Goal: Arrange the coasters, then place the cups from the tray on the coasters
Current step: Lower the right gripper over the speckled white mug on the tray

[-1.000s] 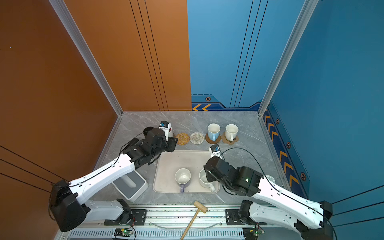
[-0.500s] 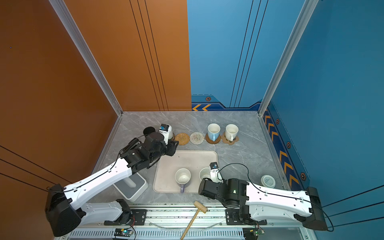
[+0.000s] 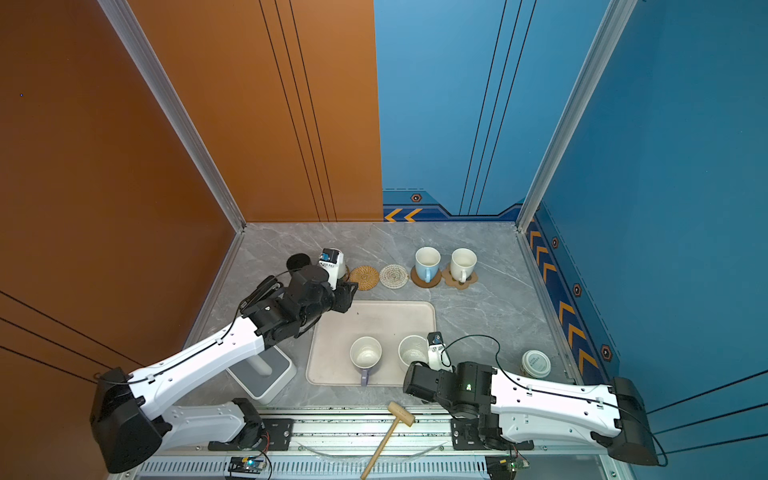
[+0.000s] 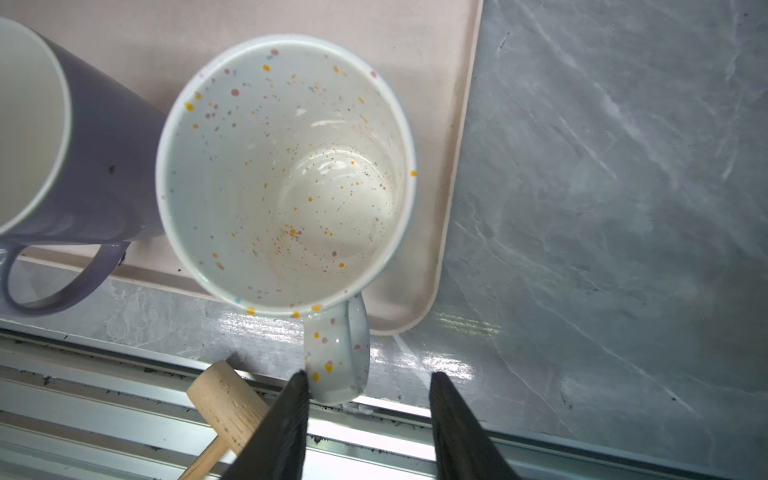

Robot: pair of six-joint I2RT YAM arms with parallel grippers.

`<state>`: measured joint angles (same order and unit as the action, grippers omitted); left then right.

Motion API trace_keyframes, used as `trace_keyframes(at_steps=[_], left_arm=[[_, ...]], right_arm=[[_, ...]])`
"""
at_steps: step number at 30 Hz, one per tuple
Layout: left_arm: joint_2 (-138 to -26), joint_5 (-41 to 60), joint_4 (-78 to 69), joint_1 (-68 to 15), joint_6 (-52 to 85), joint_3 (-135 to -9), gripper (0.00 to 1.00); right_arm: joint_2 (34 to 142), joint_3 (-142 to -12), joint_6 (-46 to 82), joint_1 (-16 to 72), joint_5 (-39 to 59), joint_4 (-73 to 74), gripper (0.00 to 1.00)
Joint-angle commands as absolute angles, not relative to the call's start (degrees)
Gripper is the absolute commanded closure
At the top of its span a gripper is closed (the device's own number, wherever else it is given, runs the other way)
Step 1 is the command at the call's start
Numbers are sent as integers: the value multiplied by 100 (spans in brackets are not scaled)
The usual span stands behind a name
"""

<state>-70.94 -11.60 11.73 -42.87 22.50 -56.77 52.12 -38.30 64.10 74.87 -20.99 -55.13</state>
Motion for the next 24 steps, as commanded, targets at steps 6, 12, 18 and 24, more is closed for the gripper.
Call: trace_keyframes(at_steps=[6, 12, 18, 24], left_arm=[[-7121, -1272, 1133, -4377, 2338, -5625, 51], [-7141, -1320, 1133, -4375, 2329, -5657, 51], [-7154, -1322, 1148, -4376, 2329, -5670, 50], [-7186, -1357, 1324, -4386, 2256, -5808, 50]], right_arm=[[5382, -3727, 6026, 7180, -1859, -5191, 55], [5555, -3682, 5854, 6980, -1711, -4939, 62], [5625, -3619, 5746, 6851, -1636, -4809, 66], [5703, -3595, 5670, 6749, -1557, -4762, 70]])
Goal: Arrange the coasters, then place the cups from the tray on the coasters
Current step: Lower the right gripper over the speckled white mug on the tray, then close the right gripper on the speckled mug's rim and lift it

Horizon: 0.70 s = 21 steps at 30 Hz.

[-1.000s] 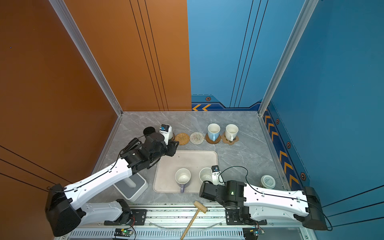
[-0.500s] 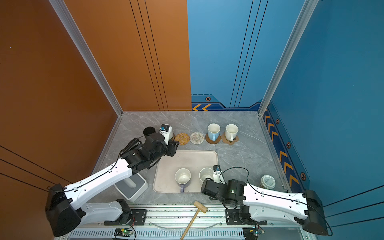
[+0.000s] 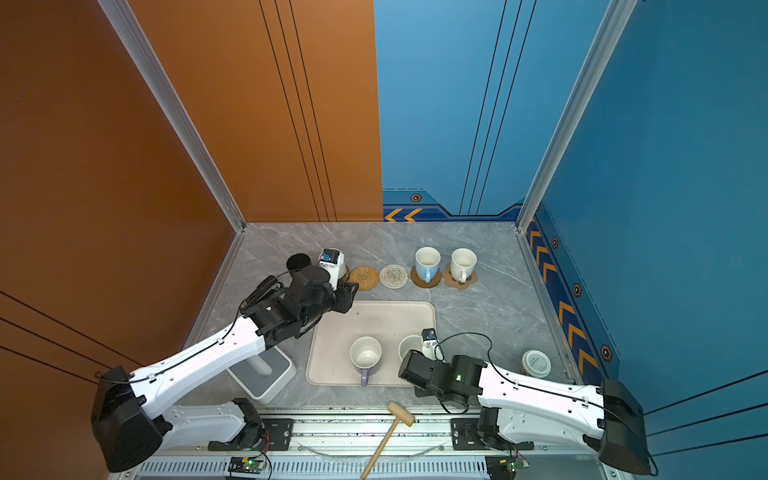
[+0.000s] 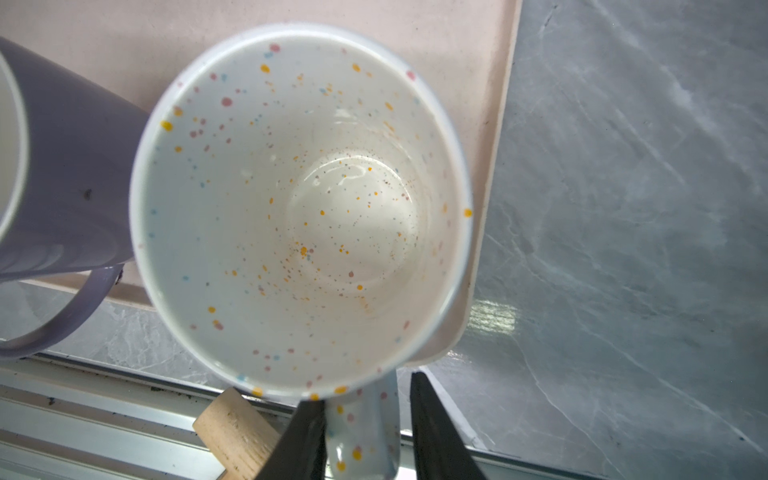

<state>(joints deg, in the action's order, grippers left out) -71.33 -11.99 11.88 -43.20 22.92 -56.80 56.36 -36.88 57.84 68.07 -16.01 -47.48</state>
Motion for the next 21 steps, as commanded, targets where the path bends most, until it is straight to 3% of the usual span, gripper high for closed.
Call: trace_keyframes(at_steps=[1, 10, 14, 21], left_arm=[[-7181, -1375, 1366, -4377, 2242, -5831, 50], [-7112, -1476, 1475, -4368, 2189, -5836, 50], [-7090, -1489, 1485, -4369, 2188, -5819, 50], [-7034, -1510, 1486, -4366, 2188, -5766, 50]], right_arm=[[5718, -3594, 5645, 6735, -1533, -4764, 71], [5930, -3619, 5485, 6622, -1432, -4638, 81], [6031, -3660, 5477, 6599, -1389, -4641, 100], [6113, -3998, 5299, 6638, -1550, -4836, 100]])
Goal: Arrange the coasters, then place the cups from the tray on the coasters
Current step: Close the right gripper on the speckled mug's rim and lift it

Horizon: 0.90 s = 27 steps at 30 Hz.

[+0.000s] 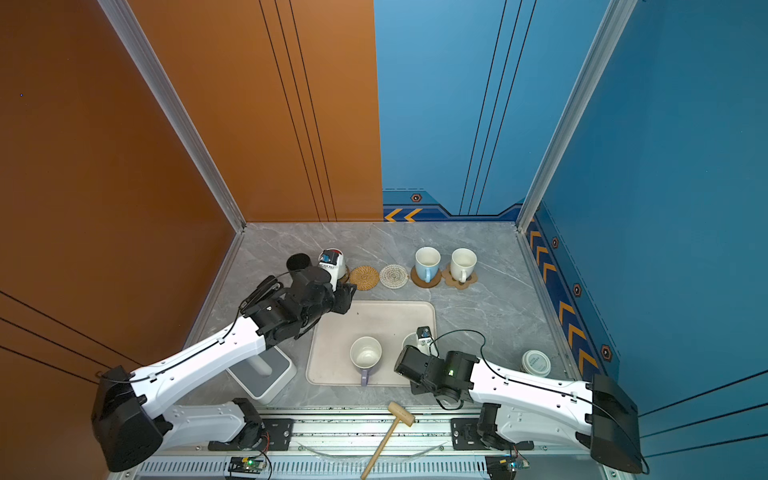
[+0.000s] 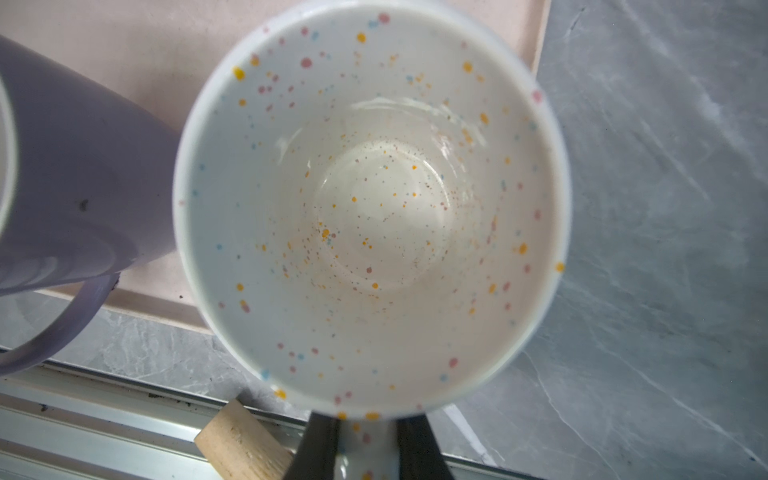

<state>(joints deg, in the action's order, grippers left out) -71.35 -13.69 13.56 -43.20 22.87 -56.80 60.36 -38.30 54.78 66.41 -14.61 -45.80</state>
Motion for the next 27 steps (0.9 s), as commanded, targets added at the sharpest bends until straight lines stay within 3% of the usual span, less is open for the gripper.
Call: trace_keyframes(at_steps=[1, 27], left_arm=[[-7016, -1519, 1485, -4368, 2189, -5749, 50], [-6544, -1667, 1446, -4301, 2230, -5410, 48]], right_arm=[[6108, -4072, 5252, 6639, -1591, -4870, 100], [6528, -5167, 4321, 6286, -2366, -4817, 100]])
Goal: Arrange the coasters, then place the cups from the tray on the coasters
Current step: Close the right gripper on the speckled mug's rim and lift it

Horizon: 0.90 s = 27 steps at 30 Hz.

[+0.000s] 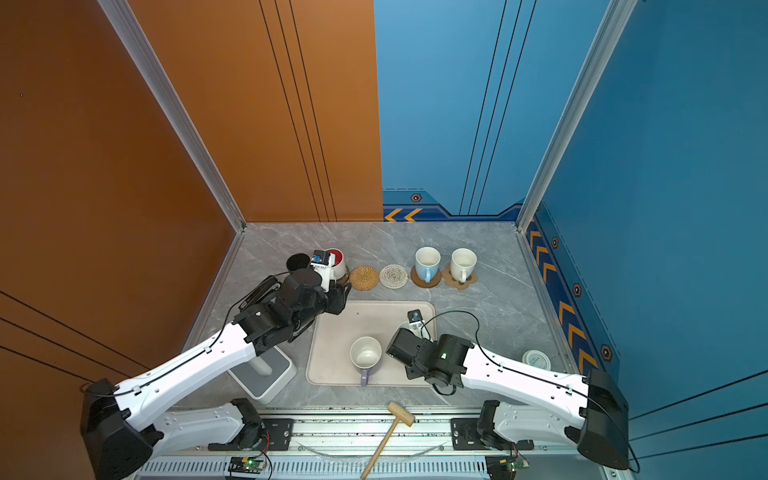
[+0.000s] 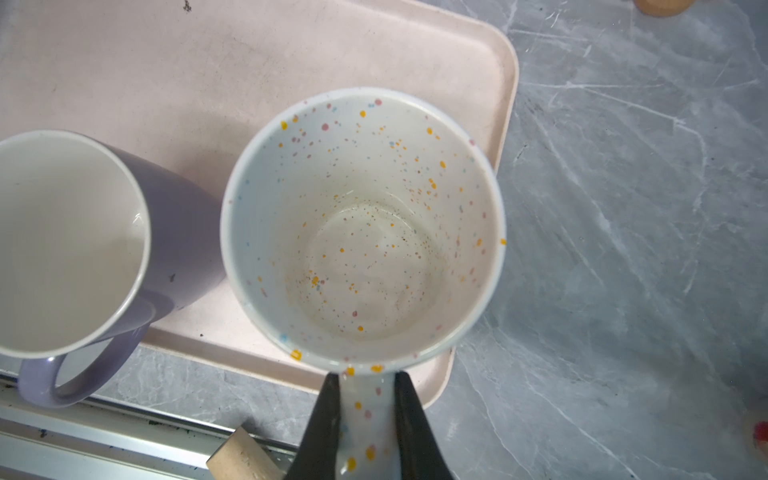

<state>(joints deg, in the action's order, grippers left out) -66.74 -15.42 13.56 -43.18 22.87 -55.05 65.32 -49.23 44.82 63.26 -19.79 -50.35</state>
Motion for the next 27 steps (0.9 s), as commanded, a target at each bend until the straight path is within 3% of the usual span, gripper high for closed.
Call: trace_keyframes(at_steps=[1, 27], left_arm=[[-6531, -1673, 1449, -4298, 2232, -5396, 48], [-6517, -1557, 1434, -4290, 2311, -5379, 48]], right_arm=[[6539, -5155, 4331, 6285, -2369, -4795, 100], [6161, -3918, 5622, 6850, -1995, -4519, 100]])
